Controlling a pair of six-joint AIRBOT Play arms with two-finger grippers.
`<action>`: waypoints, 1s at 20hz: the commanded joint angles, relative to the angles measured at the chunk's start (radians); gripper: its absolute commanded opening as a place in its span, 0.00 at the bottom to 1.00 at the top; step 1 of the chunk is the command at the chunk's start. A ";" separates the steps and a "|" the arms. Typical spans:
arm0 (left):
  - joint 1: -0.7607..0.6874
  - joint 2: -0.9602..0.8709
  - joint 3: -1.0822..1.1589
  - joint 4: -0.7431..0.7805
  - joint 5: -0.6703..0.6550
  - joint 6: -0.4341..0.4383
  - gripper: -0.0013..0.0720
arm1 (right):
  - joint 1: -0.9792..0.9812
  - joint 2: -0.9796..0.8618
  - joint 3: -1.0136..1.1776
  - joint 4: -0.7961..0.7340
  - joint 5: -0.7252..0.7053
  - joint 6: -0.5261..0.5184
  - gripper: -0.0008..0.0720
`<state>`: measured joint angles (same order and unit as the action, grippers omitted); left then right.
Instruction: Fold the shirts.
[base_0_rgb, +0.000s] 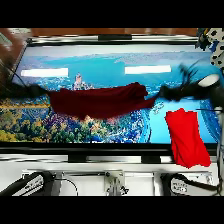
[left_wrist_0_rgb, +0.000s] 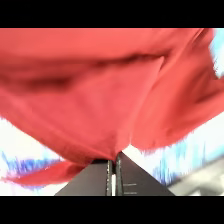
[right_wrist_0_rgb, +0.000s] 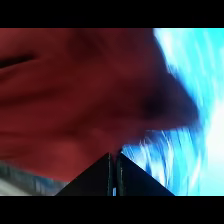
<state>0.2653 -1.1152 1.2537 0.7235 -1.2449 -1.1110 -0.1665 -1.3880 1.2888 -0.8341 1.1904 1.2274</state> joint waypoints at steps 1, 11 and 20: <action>0.000 0.060 0.470 -0.002 0.064 -0.013 0.06 | 0.001 0.211 0.316 -0.002 -0.042 -0.061 0.11; 0.000 0.338 0.792 0.181 0.235 -0.257 0.06 | 0.001 0.682 0.631 -0.401 -0.150 0.153 0.11; 0.000 0.350 0.631 0.286 -0.187 -0.275 0.06 | 0.001 0.602 0.630 -0.588 0.328 0.193 0.11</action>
<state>0.2653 -0.7635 1.9682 0.9886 -1.2865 -1.3766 -0.1661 -0.7277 1.9171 -1.3609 1.3121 1.4025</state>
